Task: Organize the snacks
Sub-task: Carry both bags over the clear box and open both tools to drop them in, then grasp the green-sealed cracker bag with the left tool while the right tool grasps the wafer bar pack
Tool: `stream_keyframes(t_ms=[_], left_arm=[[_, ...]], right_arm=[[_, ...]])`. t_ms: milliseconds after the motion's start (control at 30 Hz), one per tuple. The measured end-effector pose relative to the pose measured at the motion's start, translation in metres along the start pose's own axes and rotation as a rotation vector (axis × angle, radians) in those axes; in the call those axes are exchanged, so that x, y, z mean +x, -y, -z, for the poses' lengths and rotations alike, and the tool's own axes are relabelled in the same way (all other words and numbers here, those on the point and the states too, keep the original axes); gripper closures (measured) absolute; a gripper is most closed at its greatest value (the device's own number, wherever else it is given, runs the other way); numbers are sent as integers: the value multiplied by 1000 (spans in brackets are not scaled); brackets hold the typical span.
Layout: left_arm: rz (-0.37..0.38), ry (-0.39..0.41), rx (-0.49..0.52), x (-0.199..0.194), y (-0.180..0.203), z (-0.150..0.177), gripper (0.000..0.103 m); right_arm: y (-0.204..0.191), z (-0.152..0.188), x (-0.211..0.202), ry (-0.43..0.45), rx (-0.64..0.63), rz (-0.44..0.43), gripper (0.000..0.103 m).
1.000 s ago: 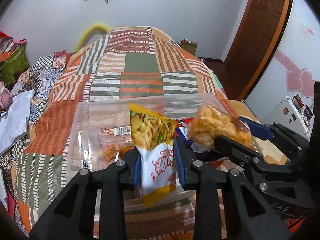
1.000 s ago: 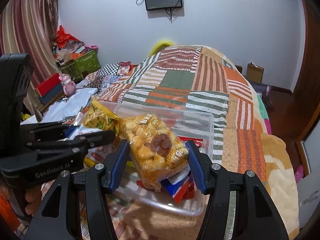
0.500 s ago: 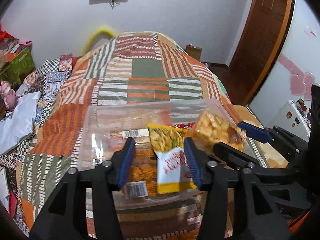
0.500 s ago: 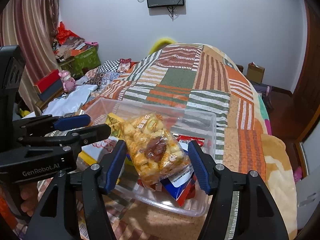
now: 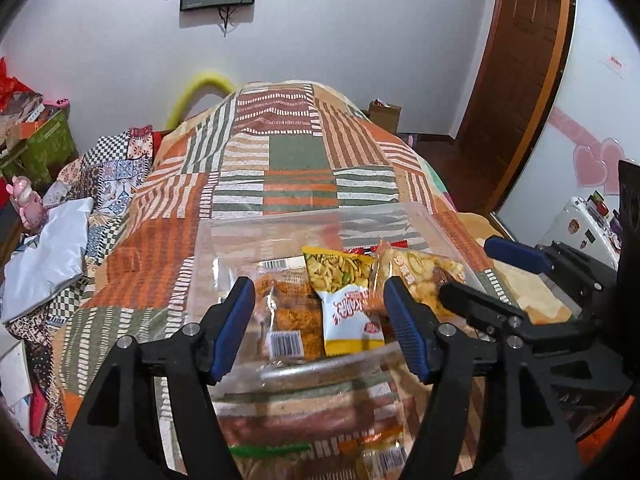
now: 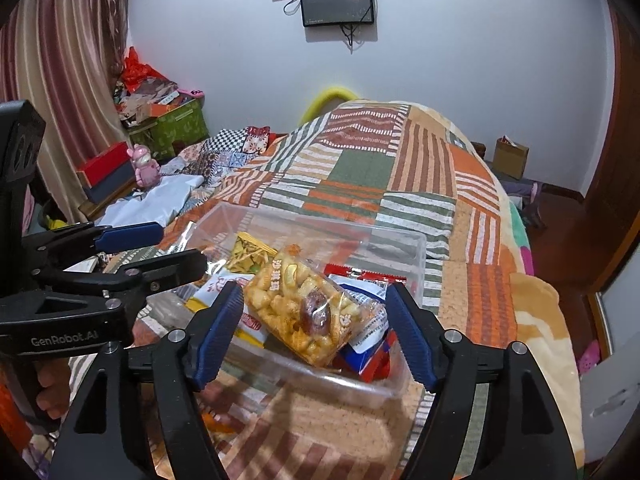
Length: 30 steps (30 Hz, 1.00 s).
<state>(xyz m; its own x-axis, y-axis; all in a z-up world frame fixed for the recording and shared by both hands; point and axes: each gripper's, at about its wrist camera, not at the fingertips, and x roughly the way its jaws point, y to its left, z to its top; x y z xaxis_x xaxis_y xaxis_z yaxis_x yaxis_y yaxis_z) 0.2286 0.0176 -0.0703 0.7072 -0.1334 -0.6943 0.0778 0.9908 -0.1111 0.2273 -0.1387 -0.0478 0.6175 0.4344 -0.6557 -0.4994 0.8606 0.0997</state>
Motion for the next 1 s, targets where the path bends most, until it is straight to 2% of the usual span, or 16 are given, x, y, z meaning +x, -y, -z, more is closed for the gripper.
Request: stream_keyframes(t_ms=[100,267,500,1000], left_arm=[[-3,4,4,-11,0,4,34],[-20,25,18,-33,-1,14,17],[-73,-4,43,-48,-11,39,17],[-94,-164,-23,-34,-38,101,17]], right_arm=[[-2,2,-7,2,4,-2,32],[-6,7,-19,4,4,-10,32],[-16,22,-28,-9,-11,-24,29],[-31,68,-7,-180,49,-104,29]])
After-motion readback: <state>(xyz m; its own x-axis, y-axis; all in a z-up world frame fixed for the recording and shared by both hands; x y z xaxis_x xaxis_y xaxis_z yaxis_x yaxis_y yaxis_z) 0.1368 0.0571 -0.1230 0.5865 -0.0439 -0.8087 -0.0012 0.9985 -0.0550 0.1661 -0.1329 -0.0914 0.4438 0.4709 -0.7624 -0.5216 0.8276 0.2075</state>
